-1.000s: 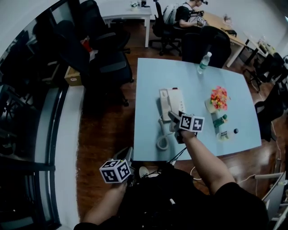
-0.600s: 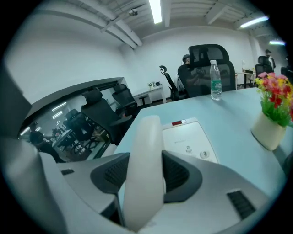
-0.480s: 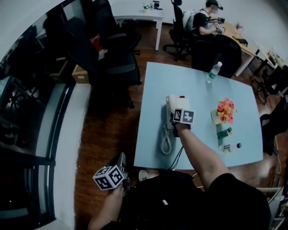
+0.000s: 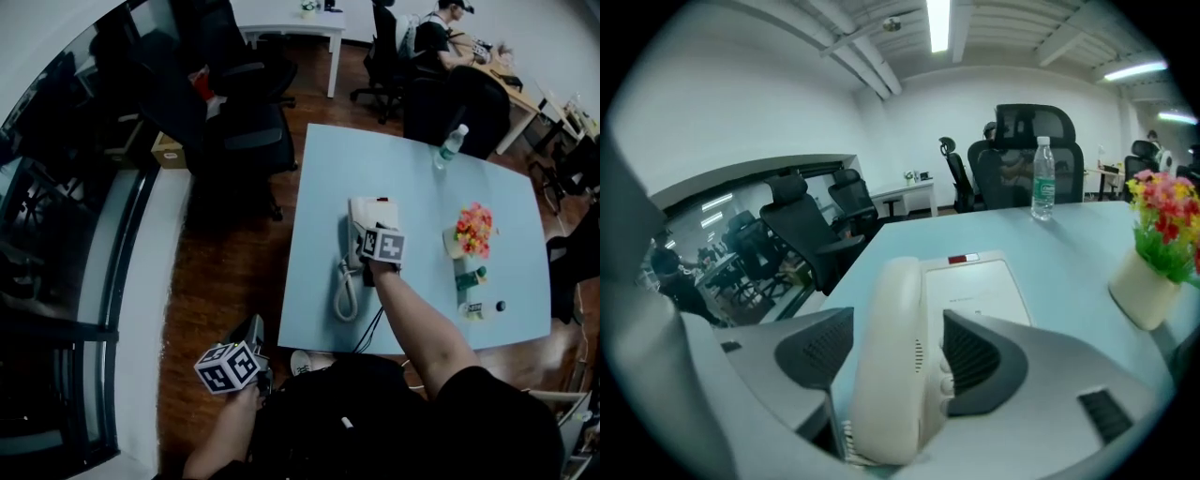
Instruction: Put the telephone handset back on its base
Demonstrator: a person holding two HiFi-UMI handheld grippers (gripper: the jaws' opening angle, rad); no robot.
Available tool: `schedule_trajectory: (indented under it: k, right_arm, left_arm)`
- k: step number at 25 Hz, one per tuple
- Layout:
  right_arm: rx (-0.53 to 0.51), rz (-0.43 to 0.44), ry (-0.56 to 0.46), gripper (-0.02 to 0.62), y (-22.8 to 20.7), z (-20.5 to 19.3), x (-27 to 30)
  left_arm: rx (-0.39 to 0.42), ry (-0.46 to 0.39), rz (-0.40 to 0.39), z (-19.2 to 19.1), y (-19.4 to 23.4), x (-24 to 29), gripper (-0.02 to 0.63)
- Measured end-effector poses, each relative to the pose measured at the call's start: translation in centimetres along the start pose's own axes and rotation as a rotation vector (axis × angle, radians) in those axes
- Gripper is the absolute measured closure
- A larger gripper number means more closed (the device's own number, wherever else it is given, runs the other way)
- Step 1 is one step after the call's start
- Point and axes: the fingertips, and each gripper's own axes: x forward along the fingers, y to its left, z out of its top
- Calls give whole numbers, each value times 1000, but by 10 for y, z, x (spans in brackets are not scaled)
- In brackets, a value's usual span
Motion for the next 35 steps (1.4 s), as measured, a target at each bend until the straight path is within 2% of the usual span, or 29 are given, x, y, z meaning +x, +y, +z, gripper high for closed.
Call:
schedule_trajectory:
  k: [2,4,5,8,10,17,22,25,31,35]
  right_arm:
    - [62,45,-39,276,-2,4,-16]
    - [142,160,-76,379,5,6,-36]
    - [186,234,-90,461,12,6,-48]
    - [309,420,-117,589,31,-2,-95]
    - [348,470,-129,591,38,-12,-128]
    - [388,529,-190,591,64,-63,-228]
    - [270,469,-242,591,67,-87,-276]
    - [299,473,-252,591,59,-100,-290]
    - [277,484,-282,591,56,-108,-325]
    - [200,466,-292,591,50,-119,-349]
  left_arm:
    - [6,2,-5,1,-2,1,606]
    - [13,4,-15,3,-5,3,606]
    - [17,5,-21,3,-7,3,606]
    - [40,21,-48,-1,-15,5,606]
    - [65,41,-76,-6,-23,6,606]
    - [209,149,-196,-34,-61,12,606]
    - [280,200,-266,-58,-89,12,606]
    - [313,207,-300,-67,-107,6,606]
    - [326,180,-311,-82,-122,-14,606]
    - [294,164,-292,-105,-121,-33,606]
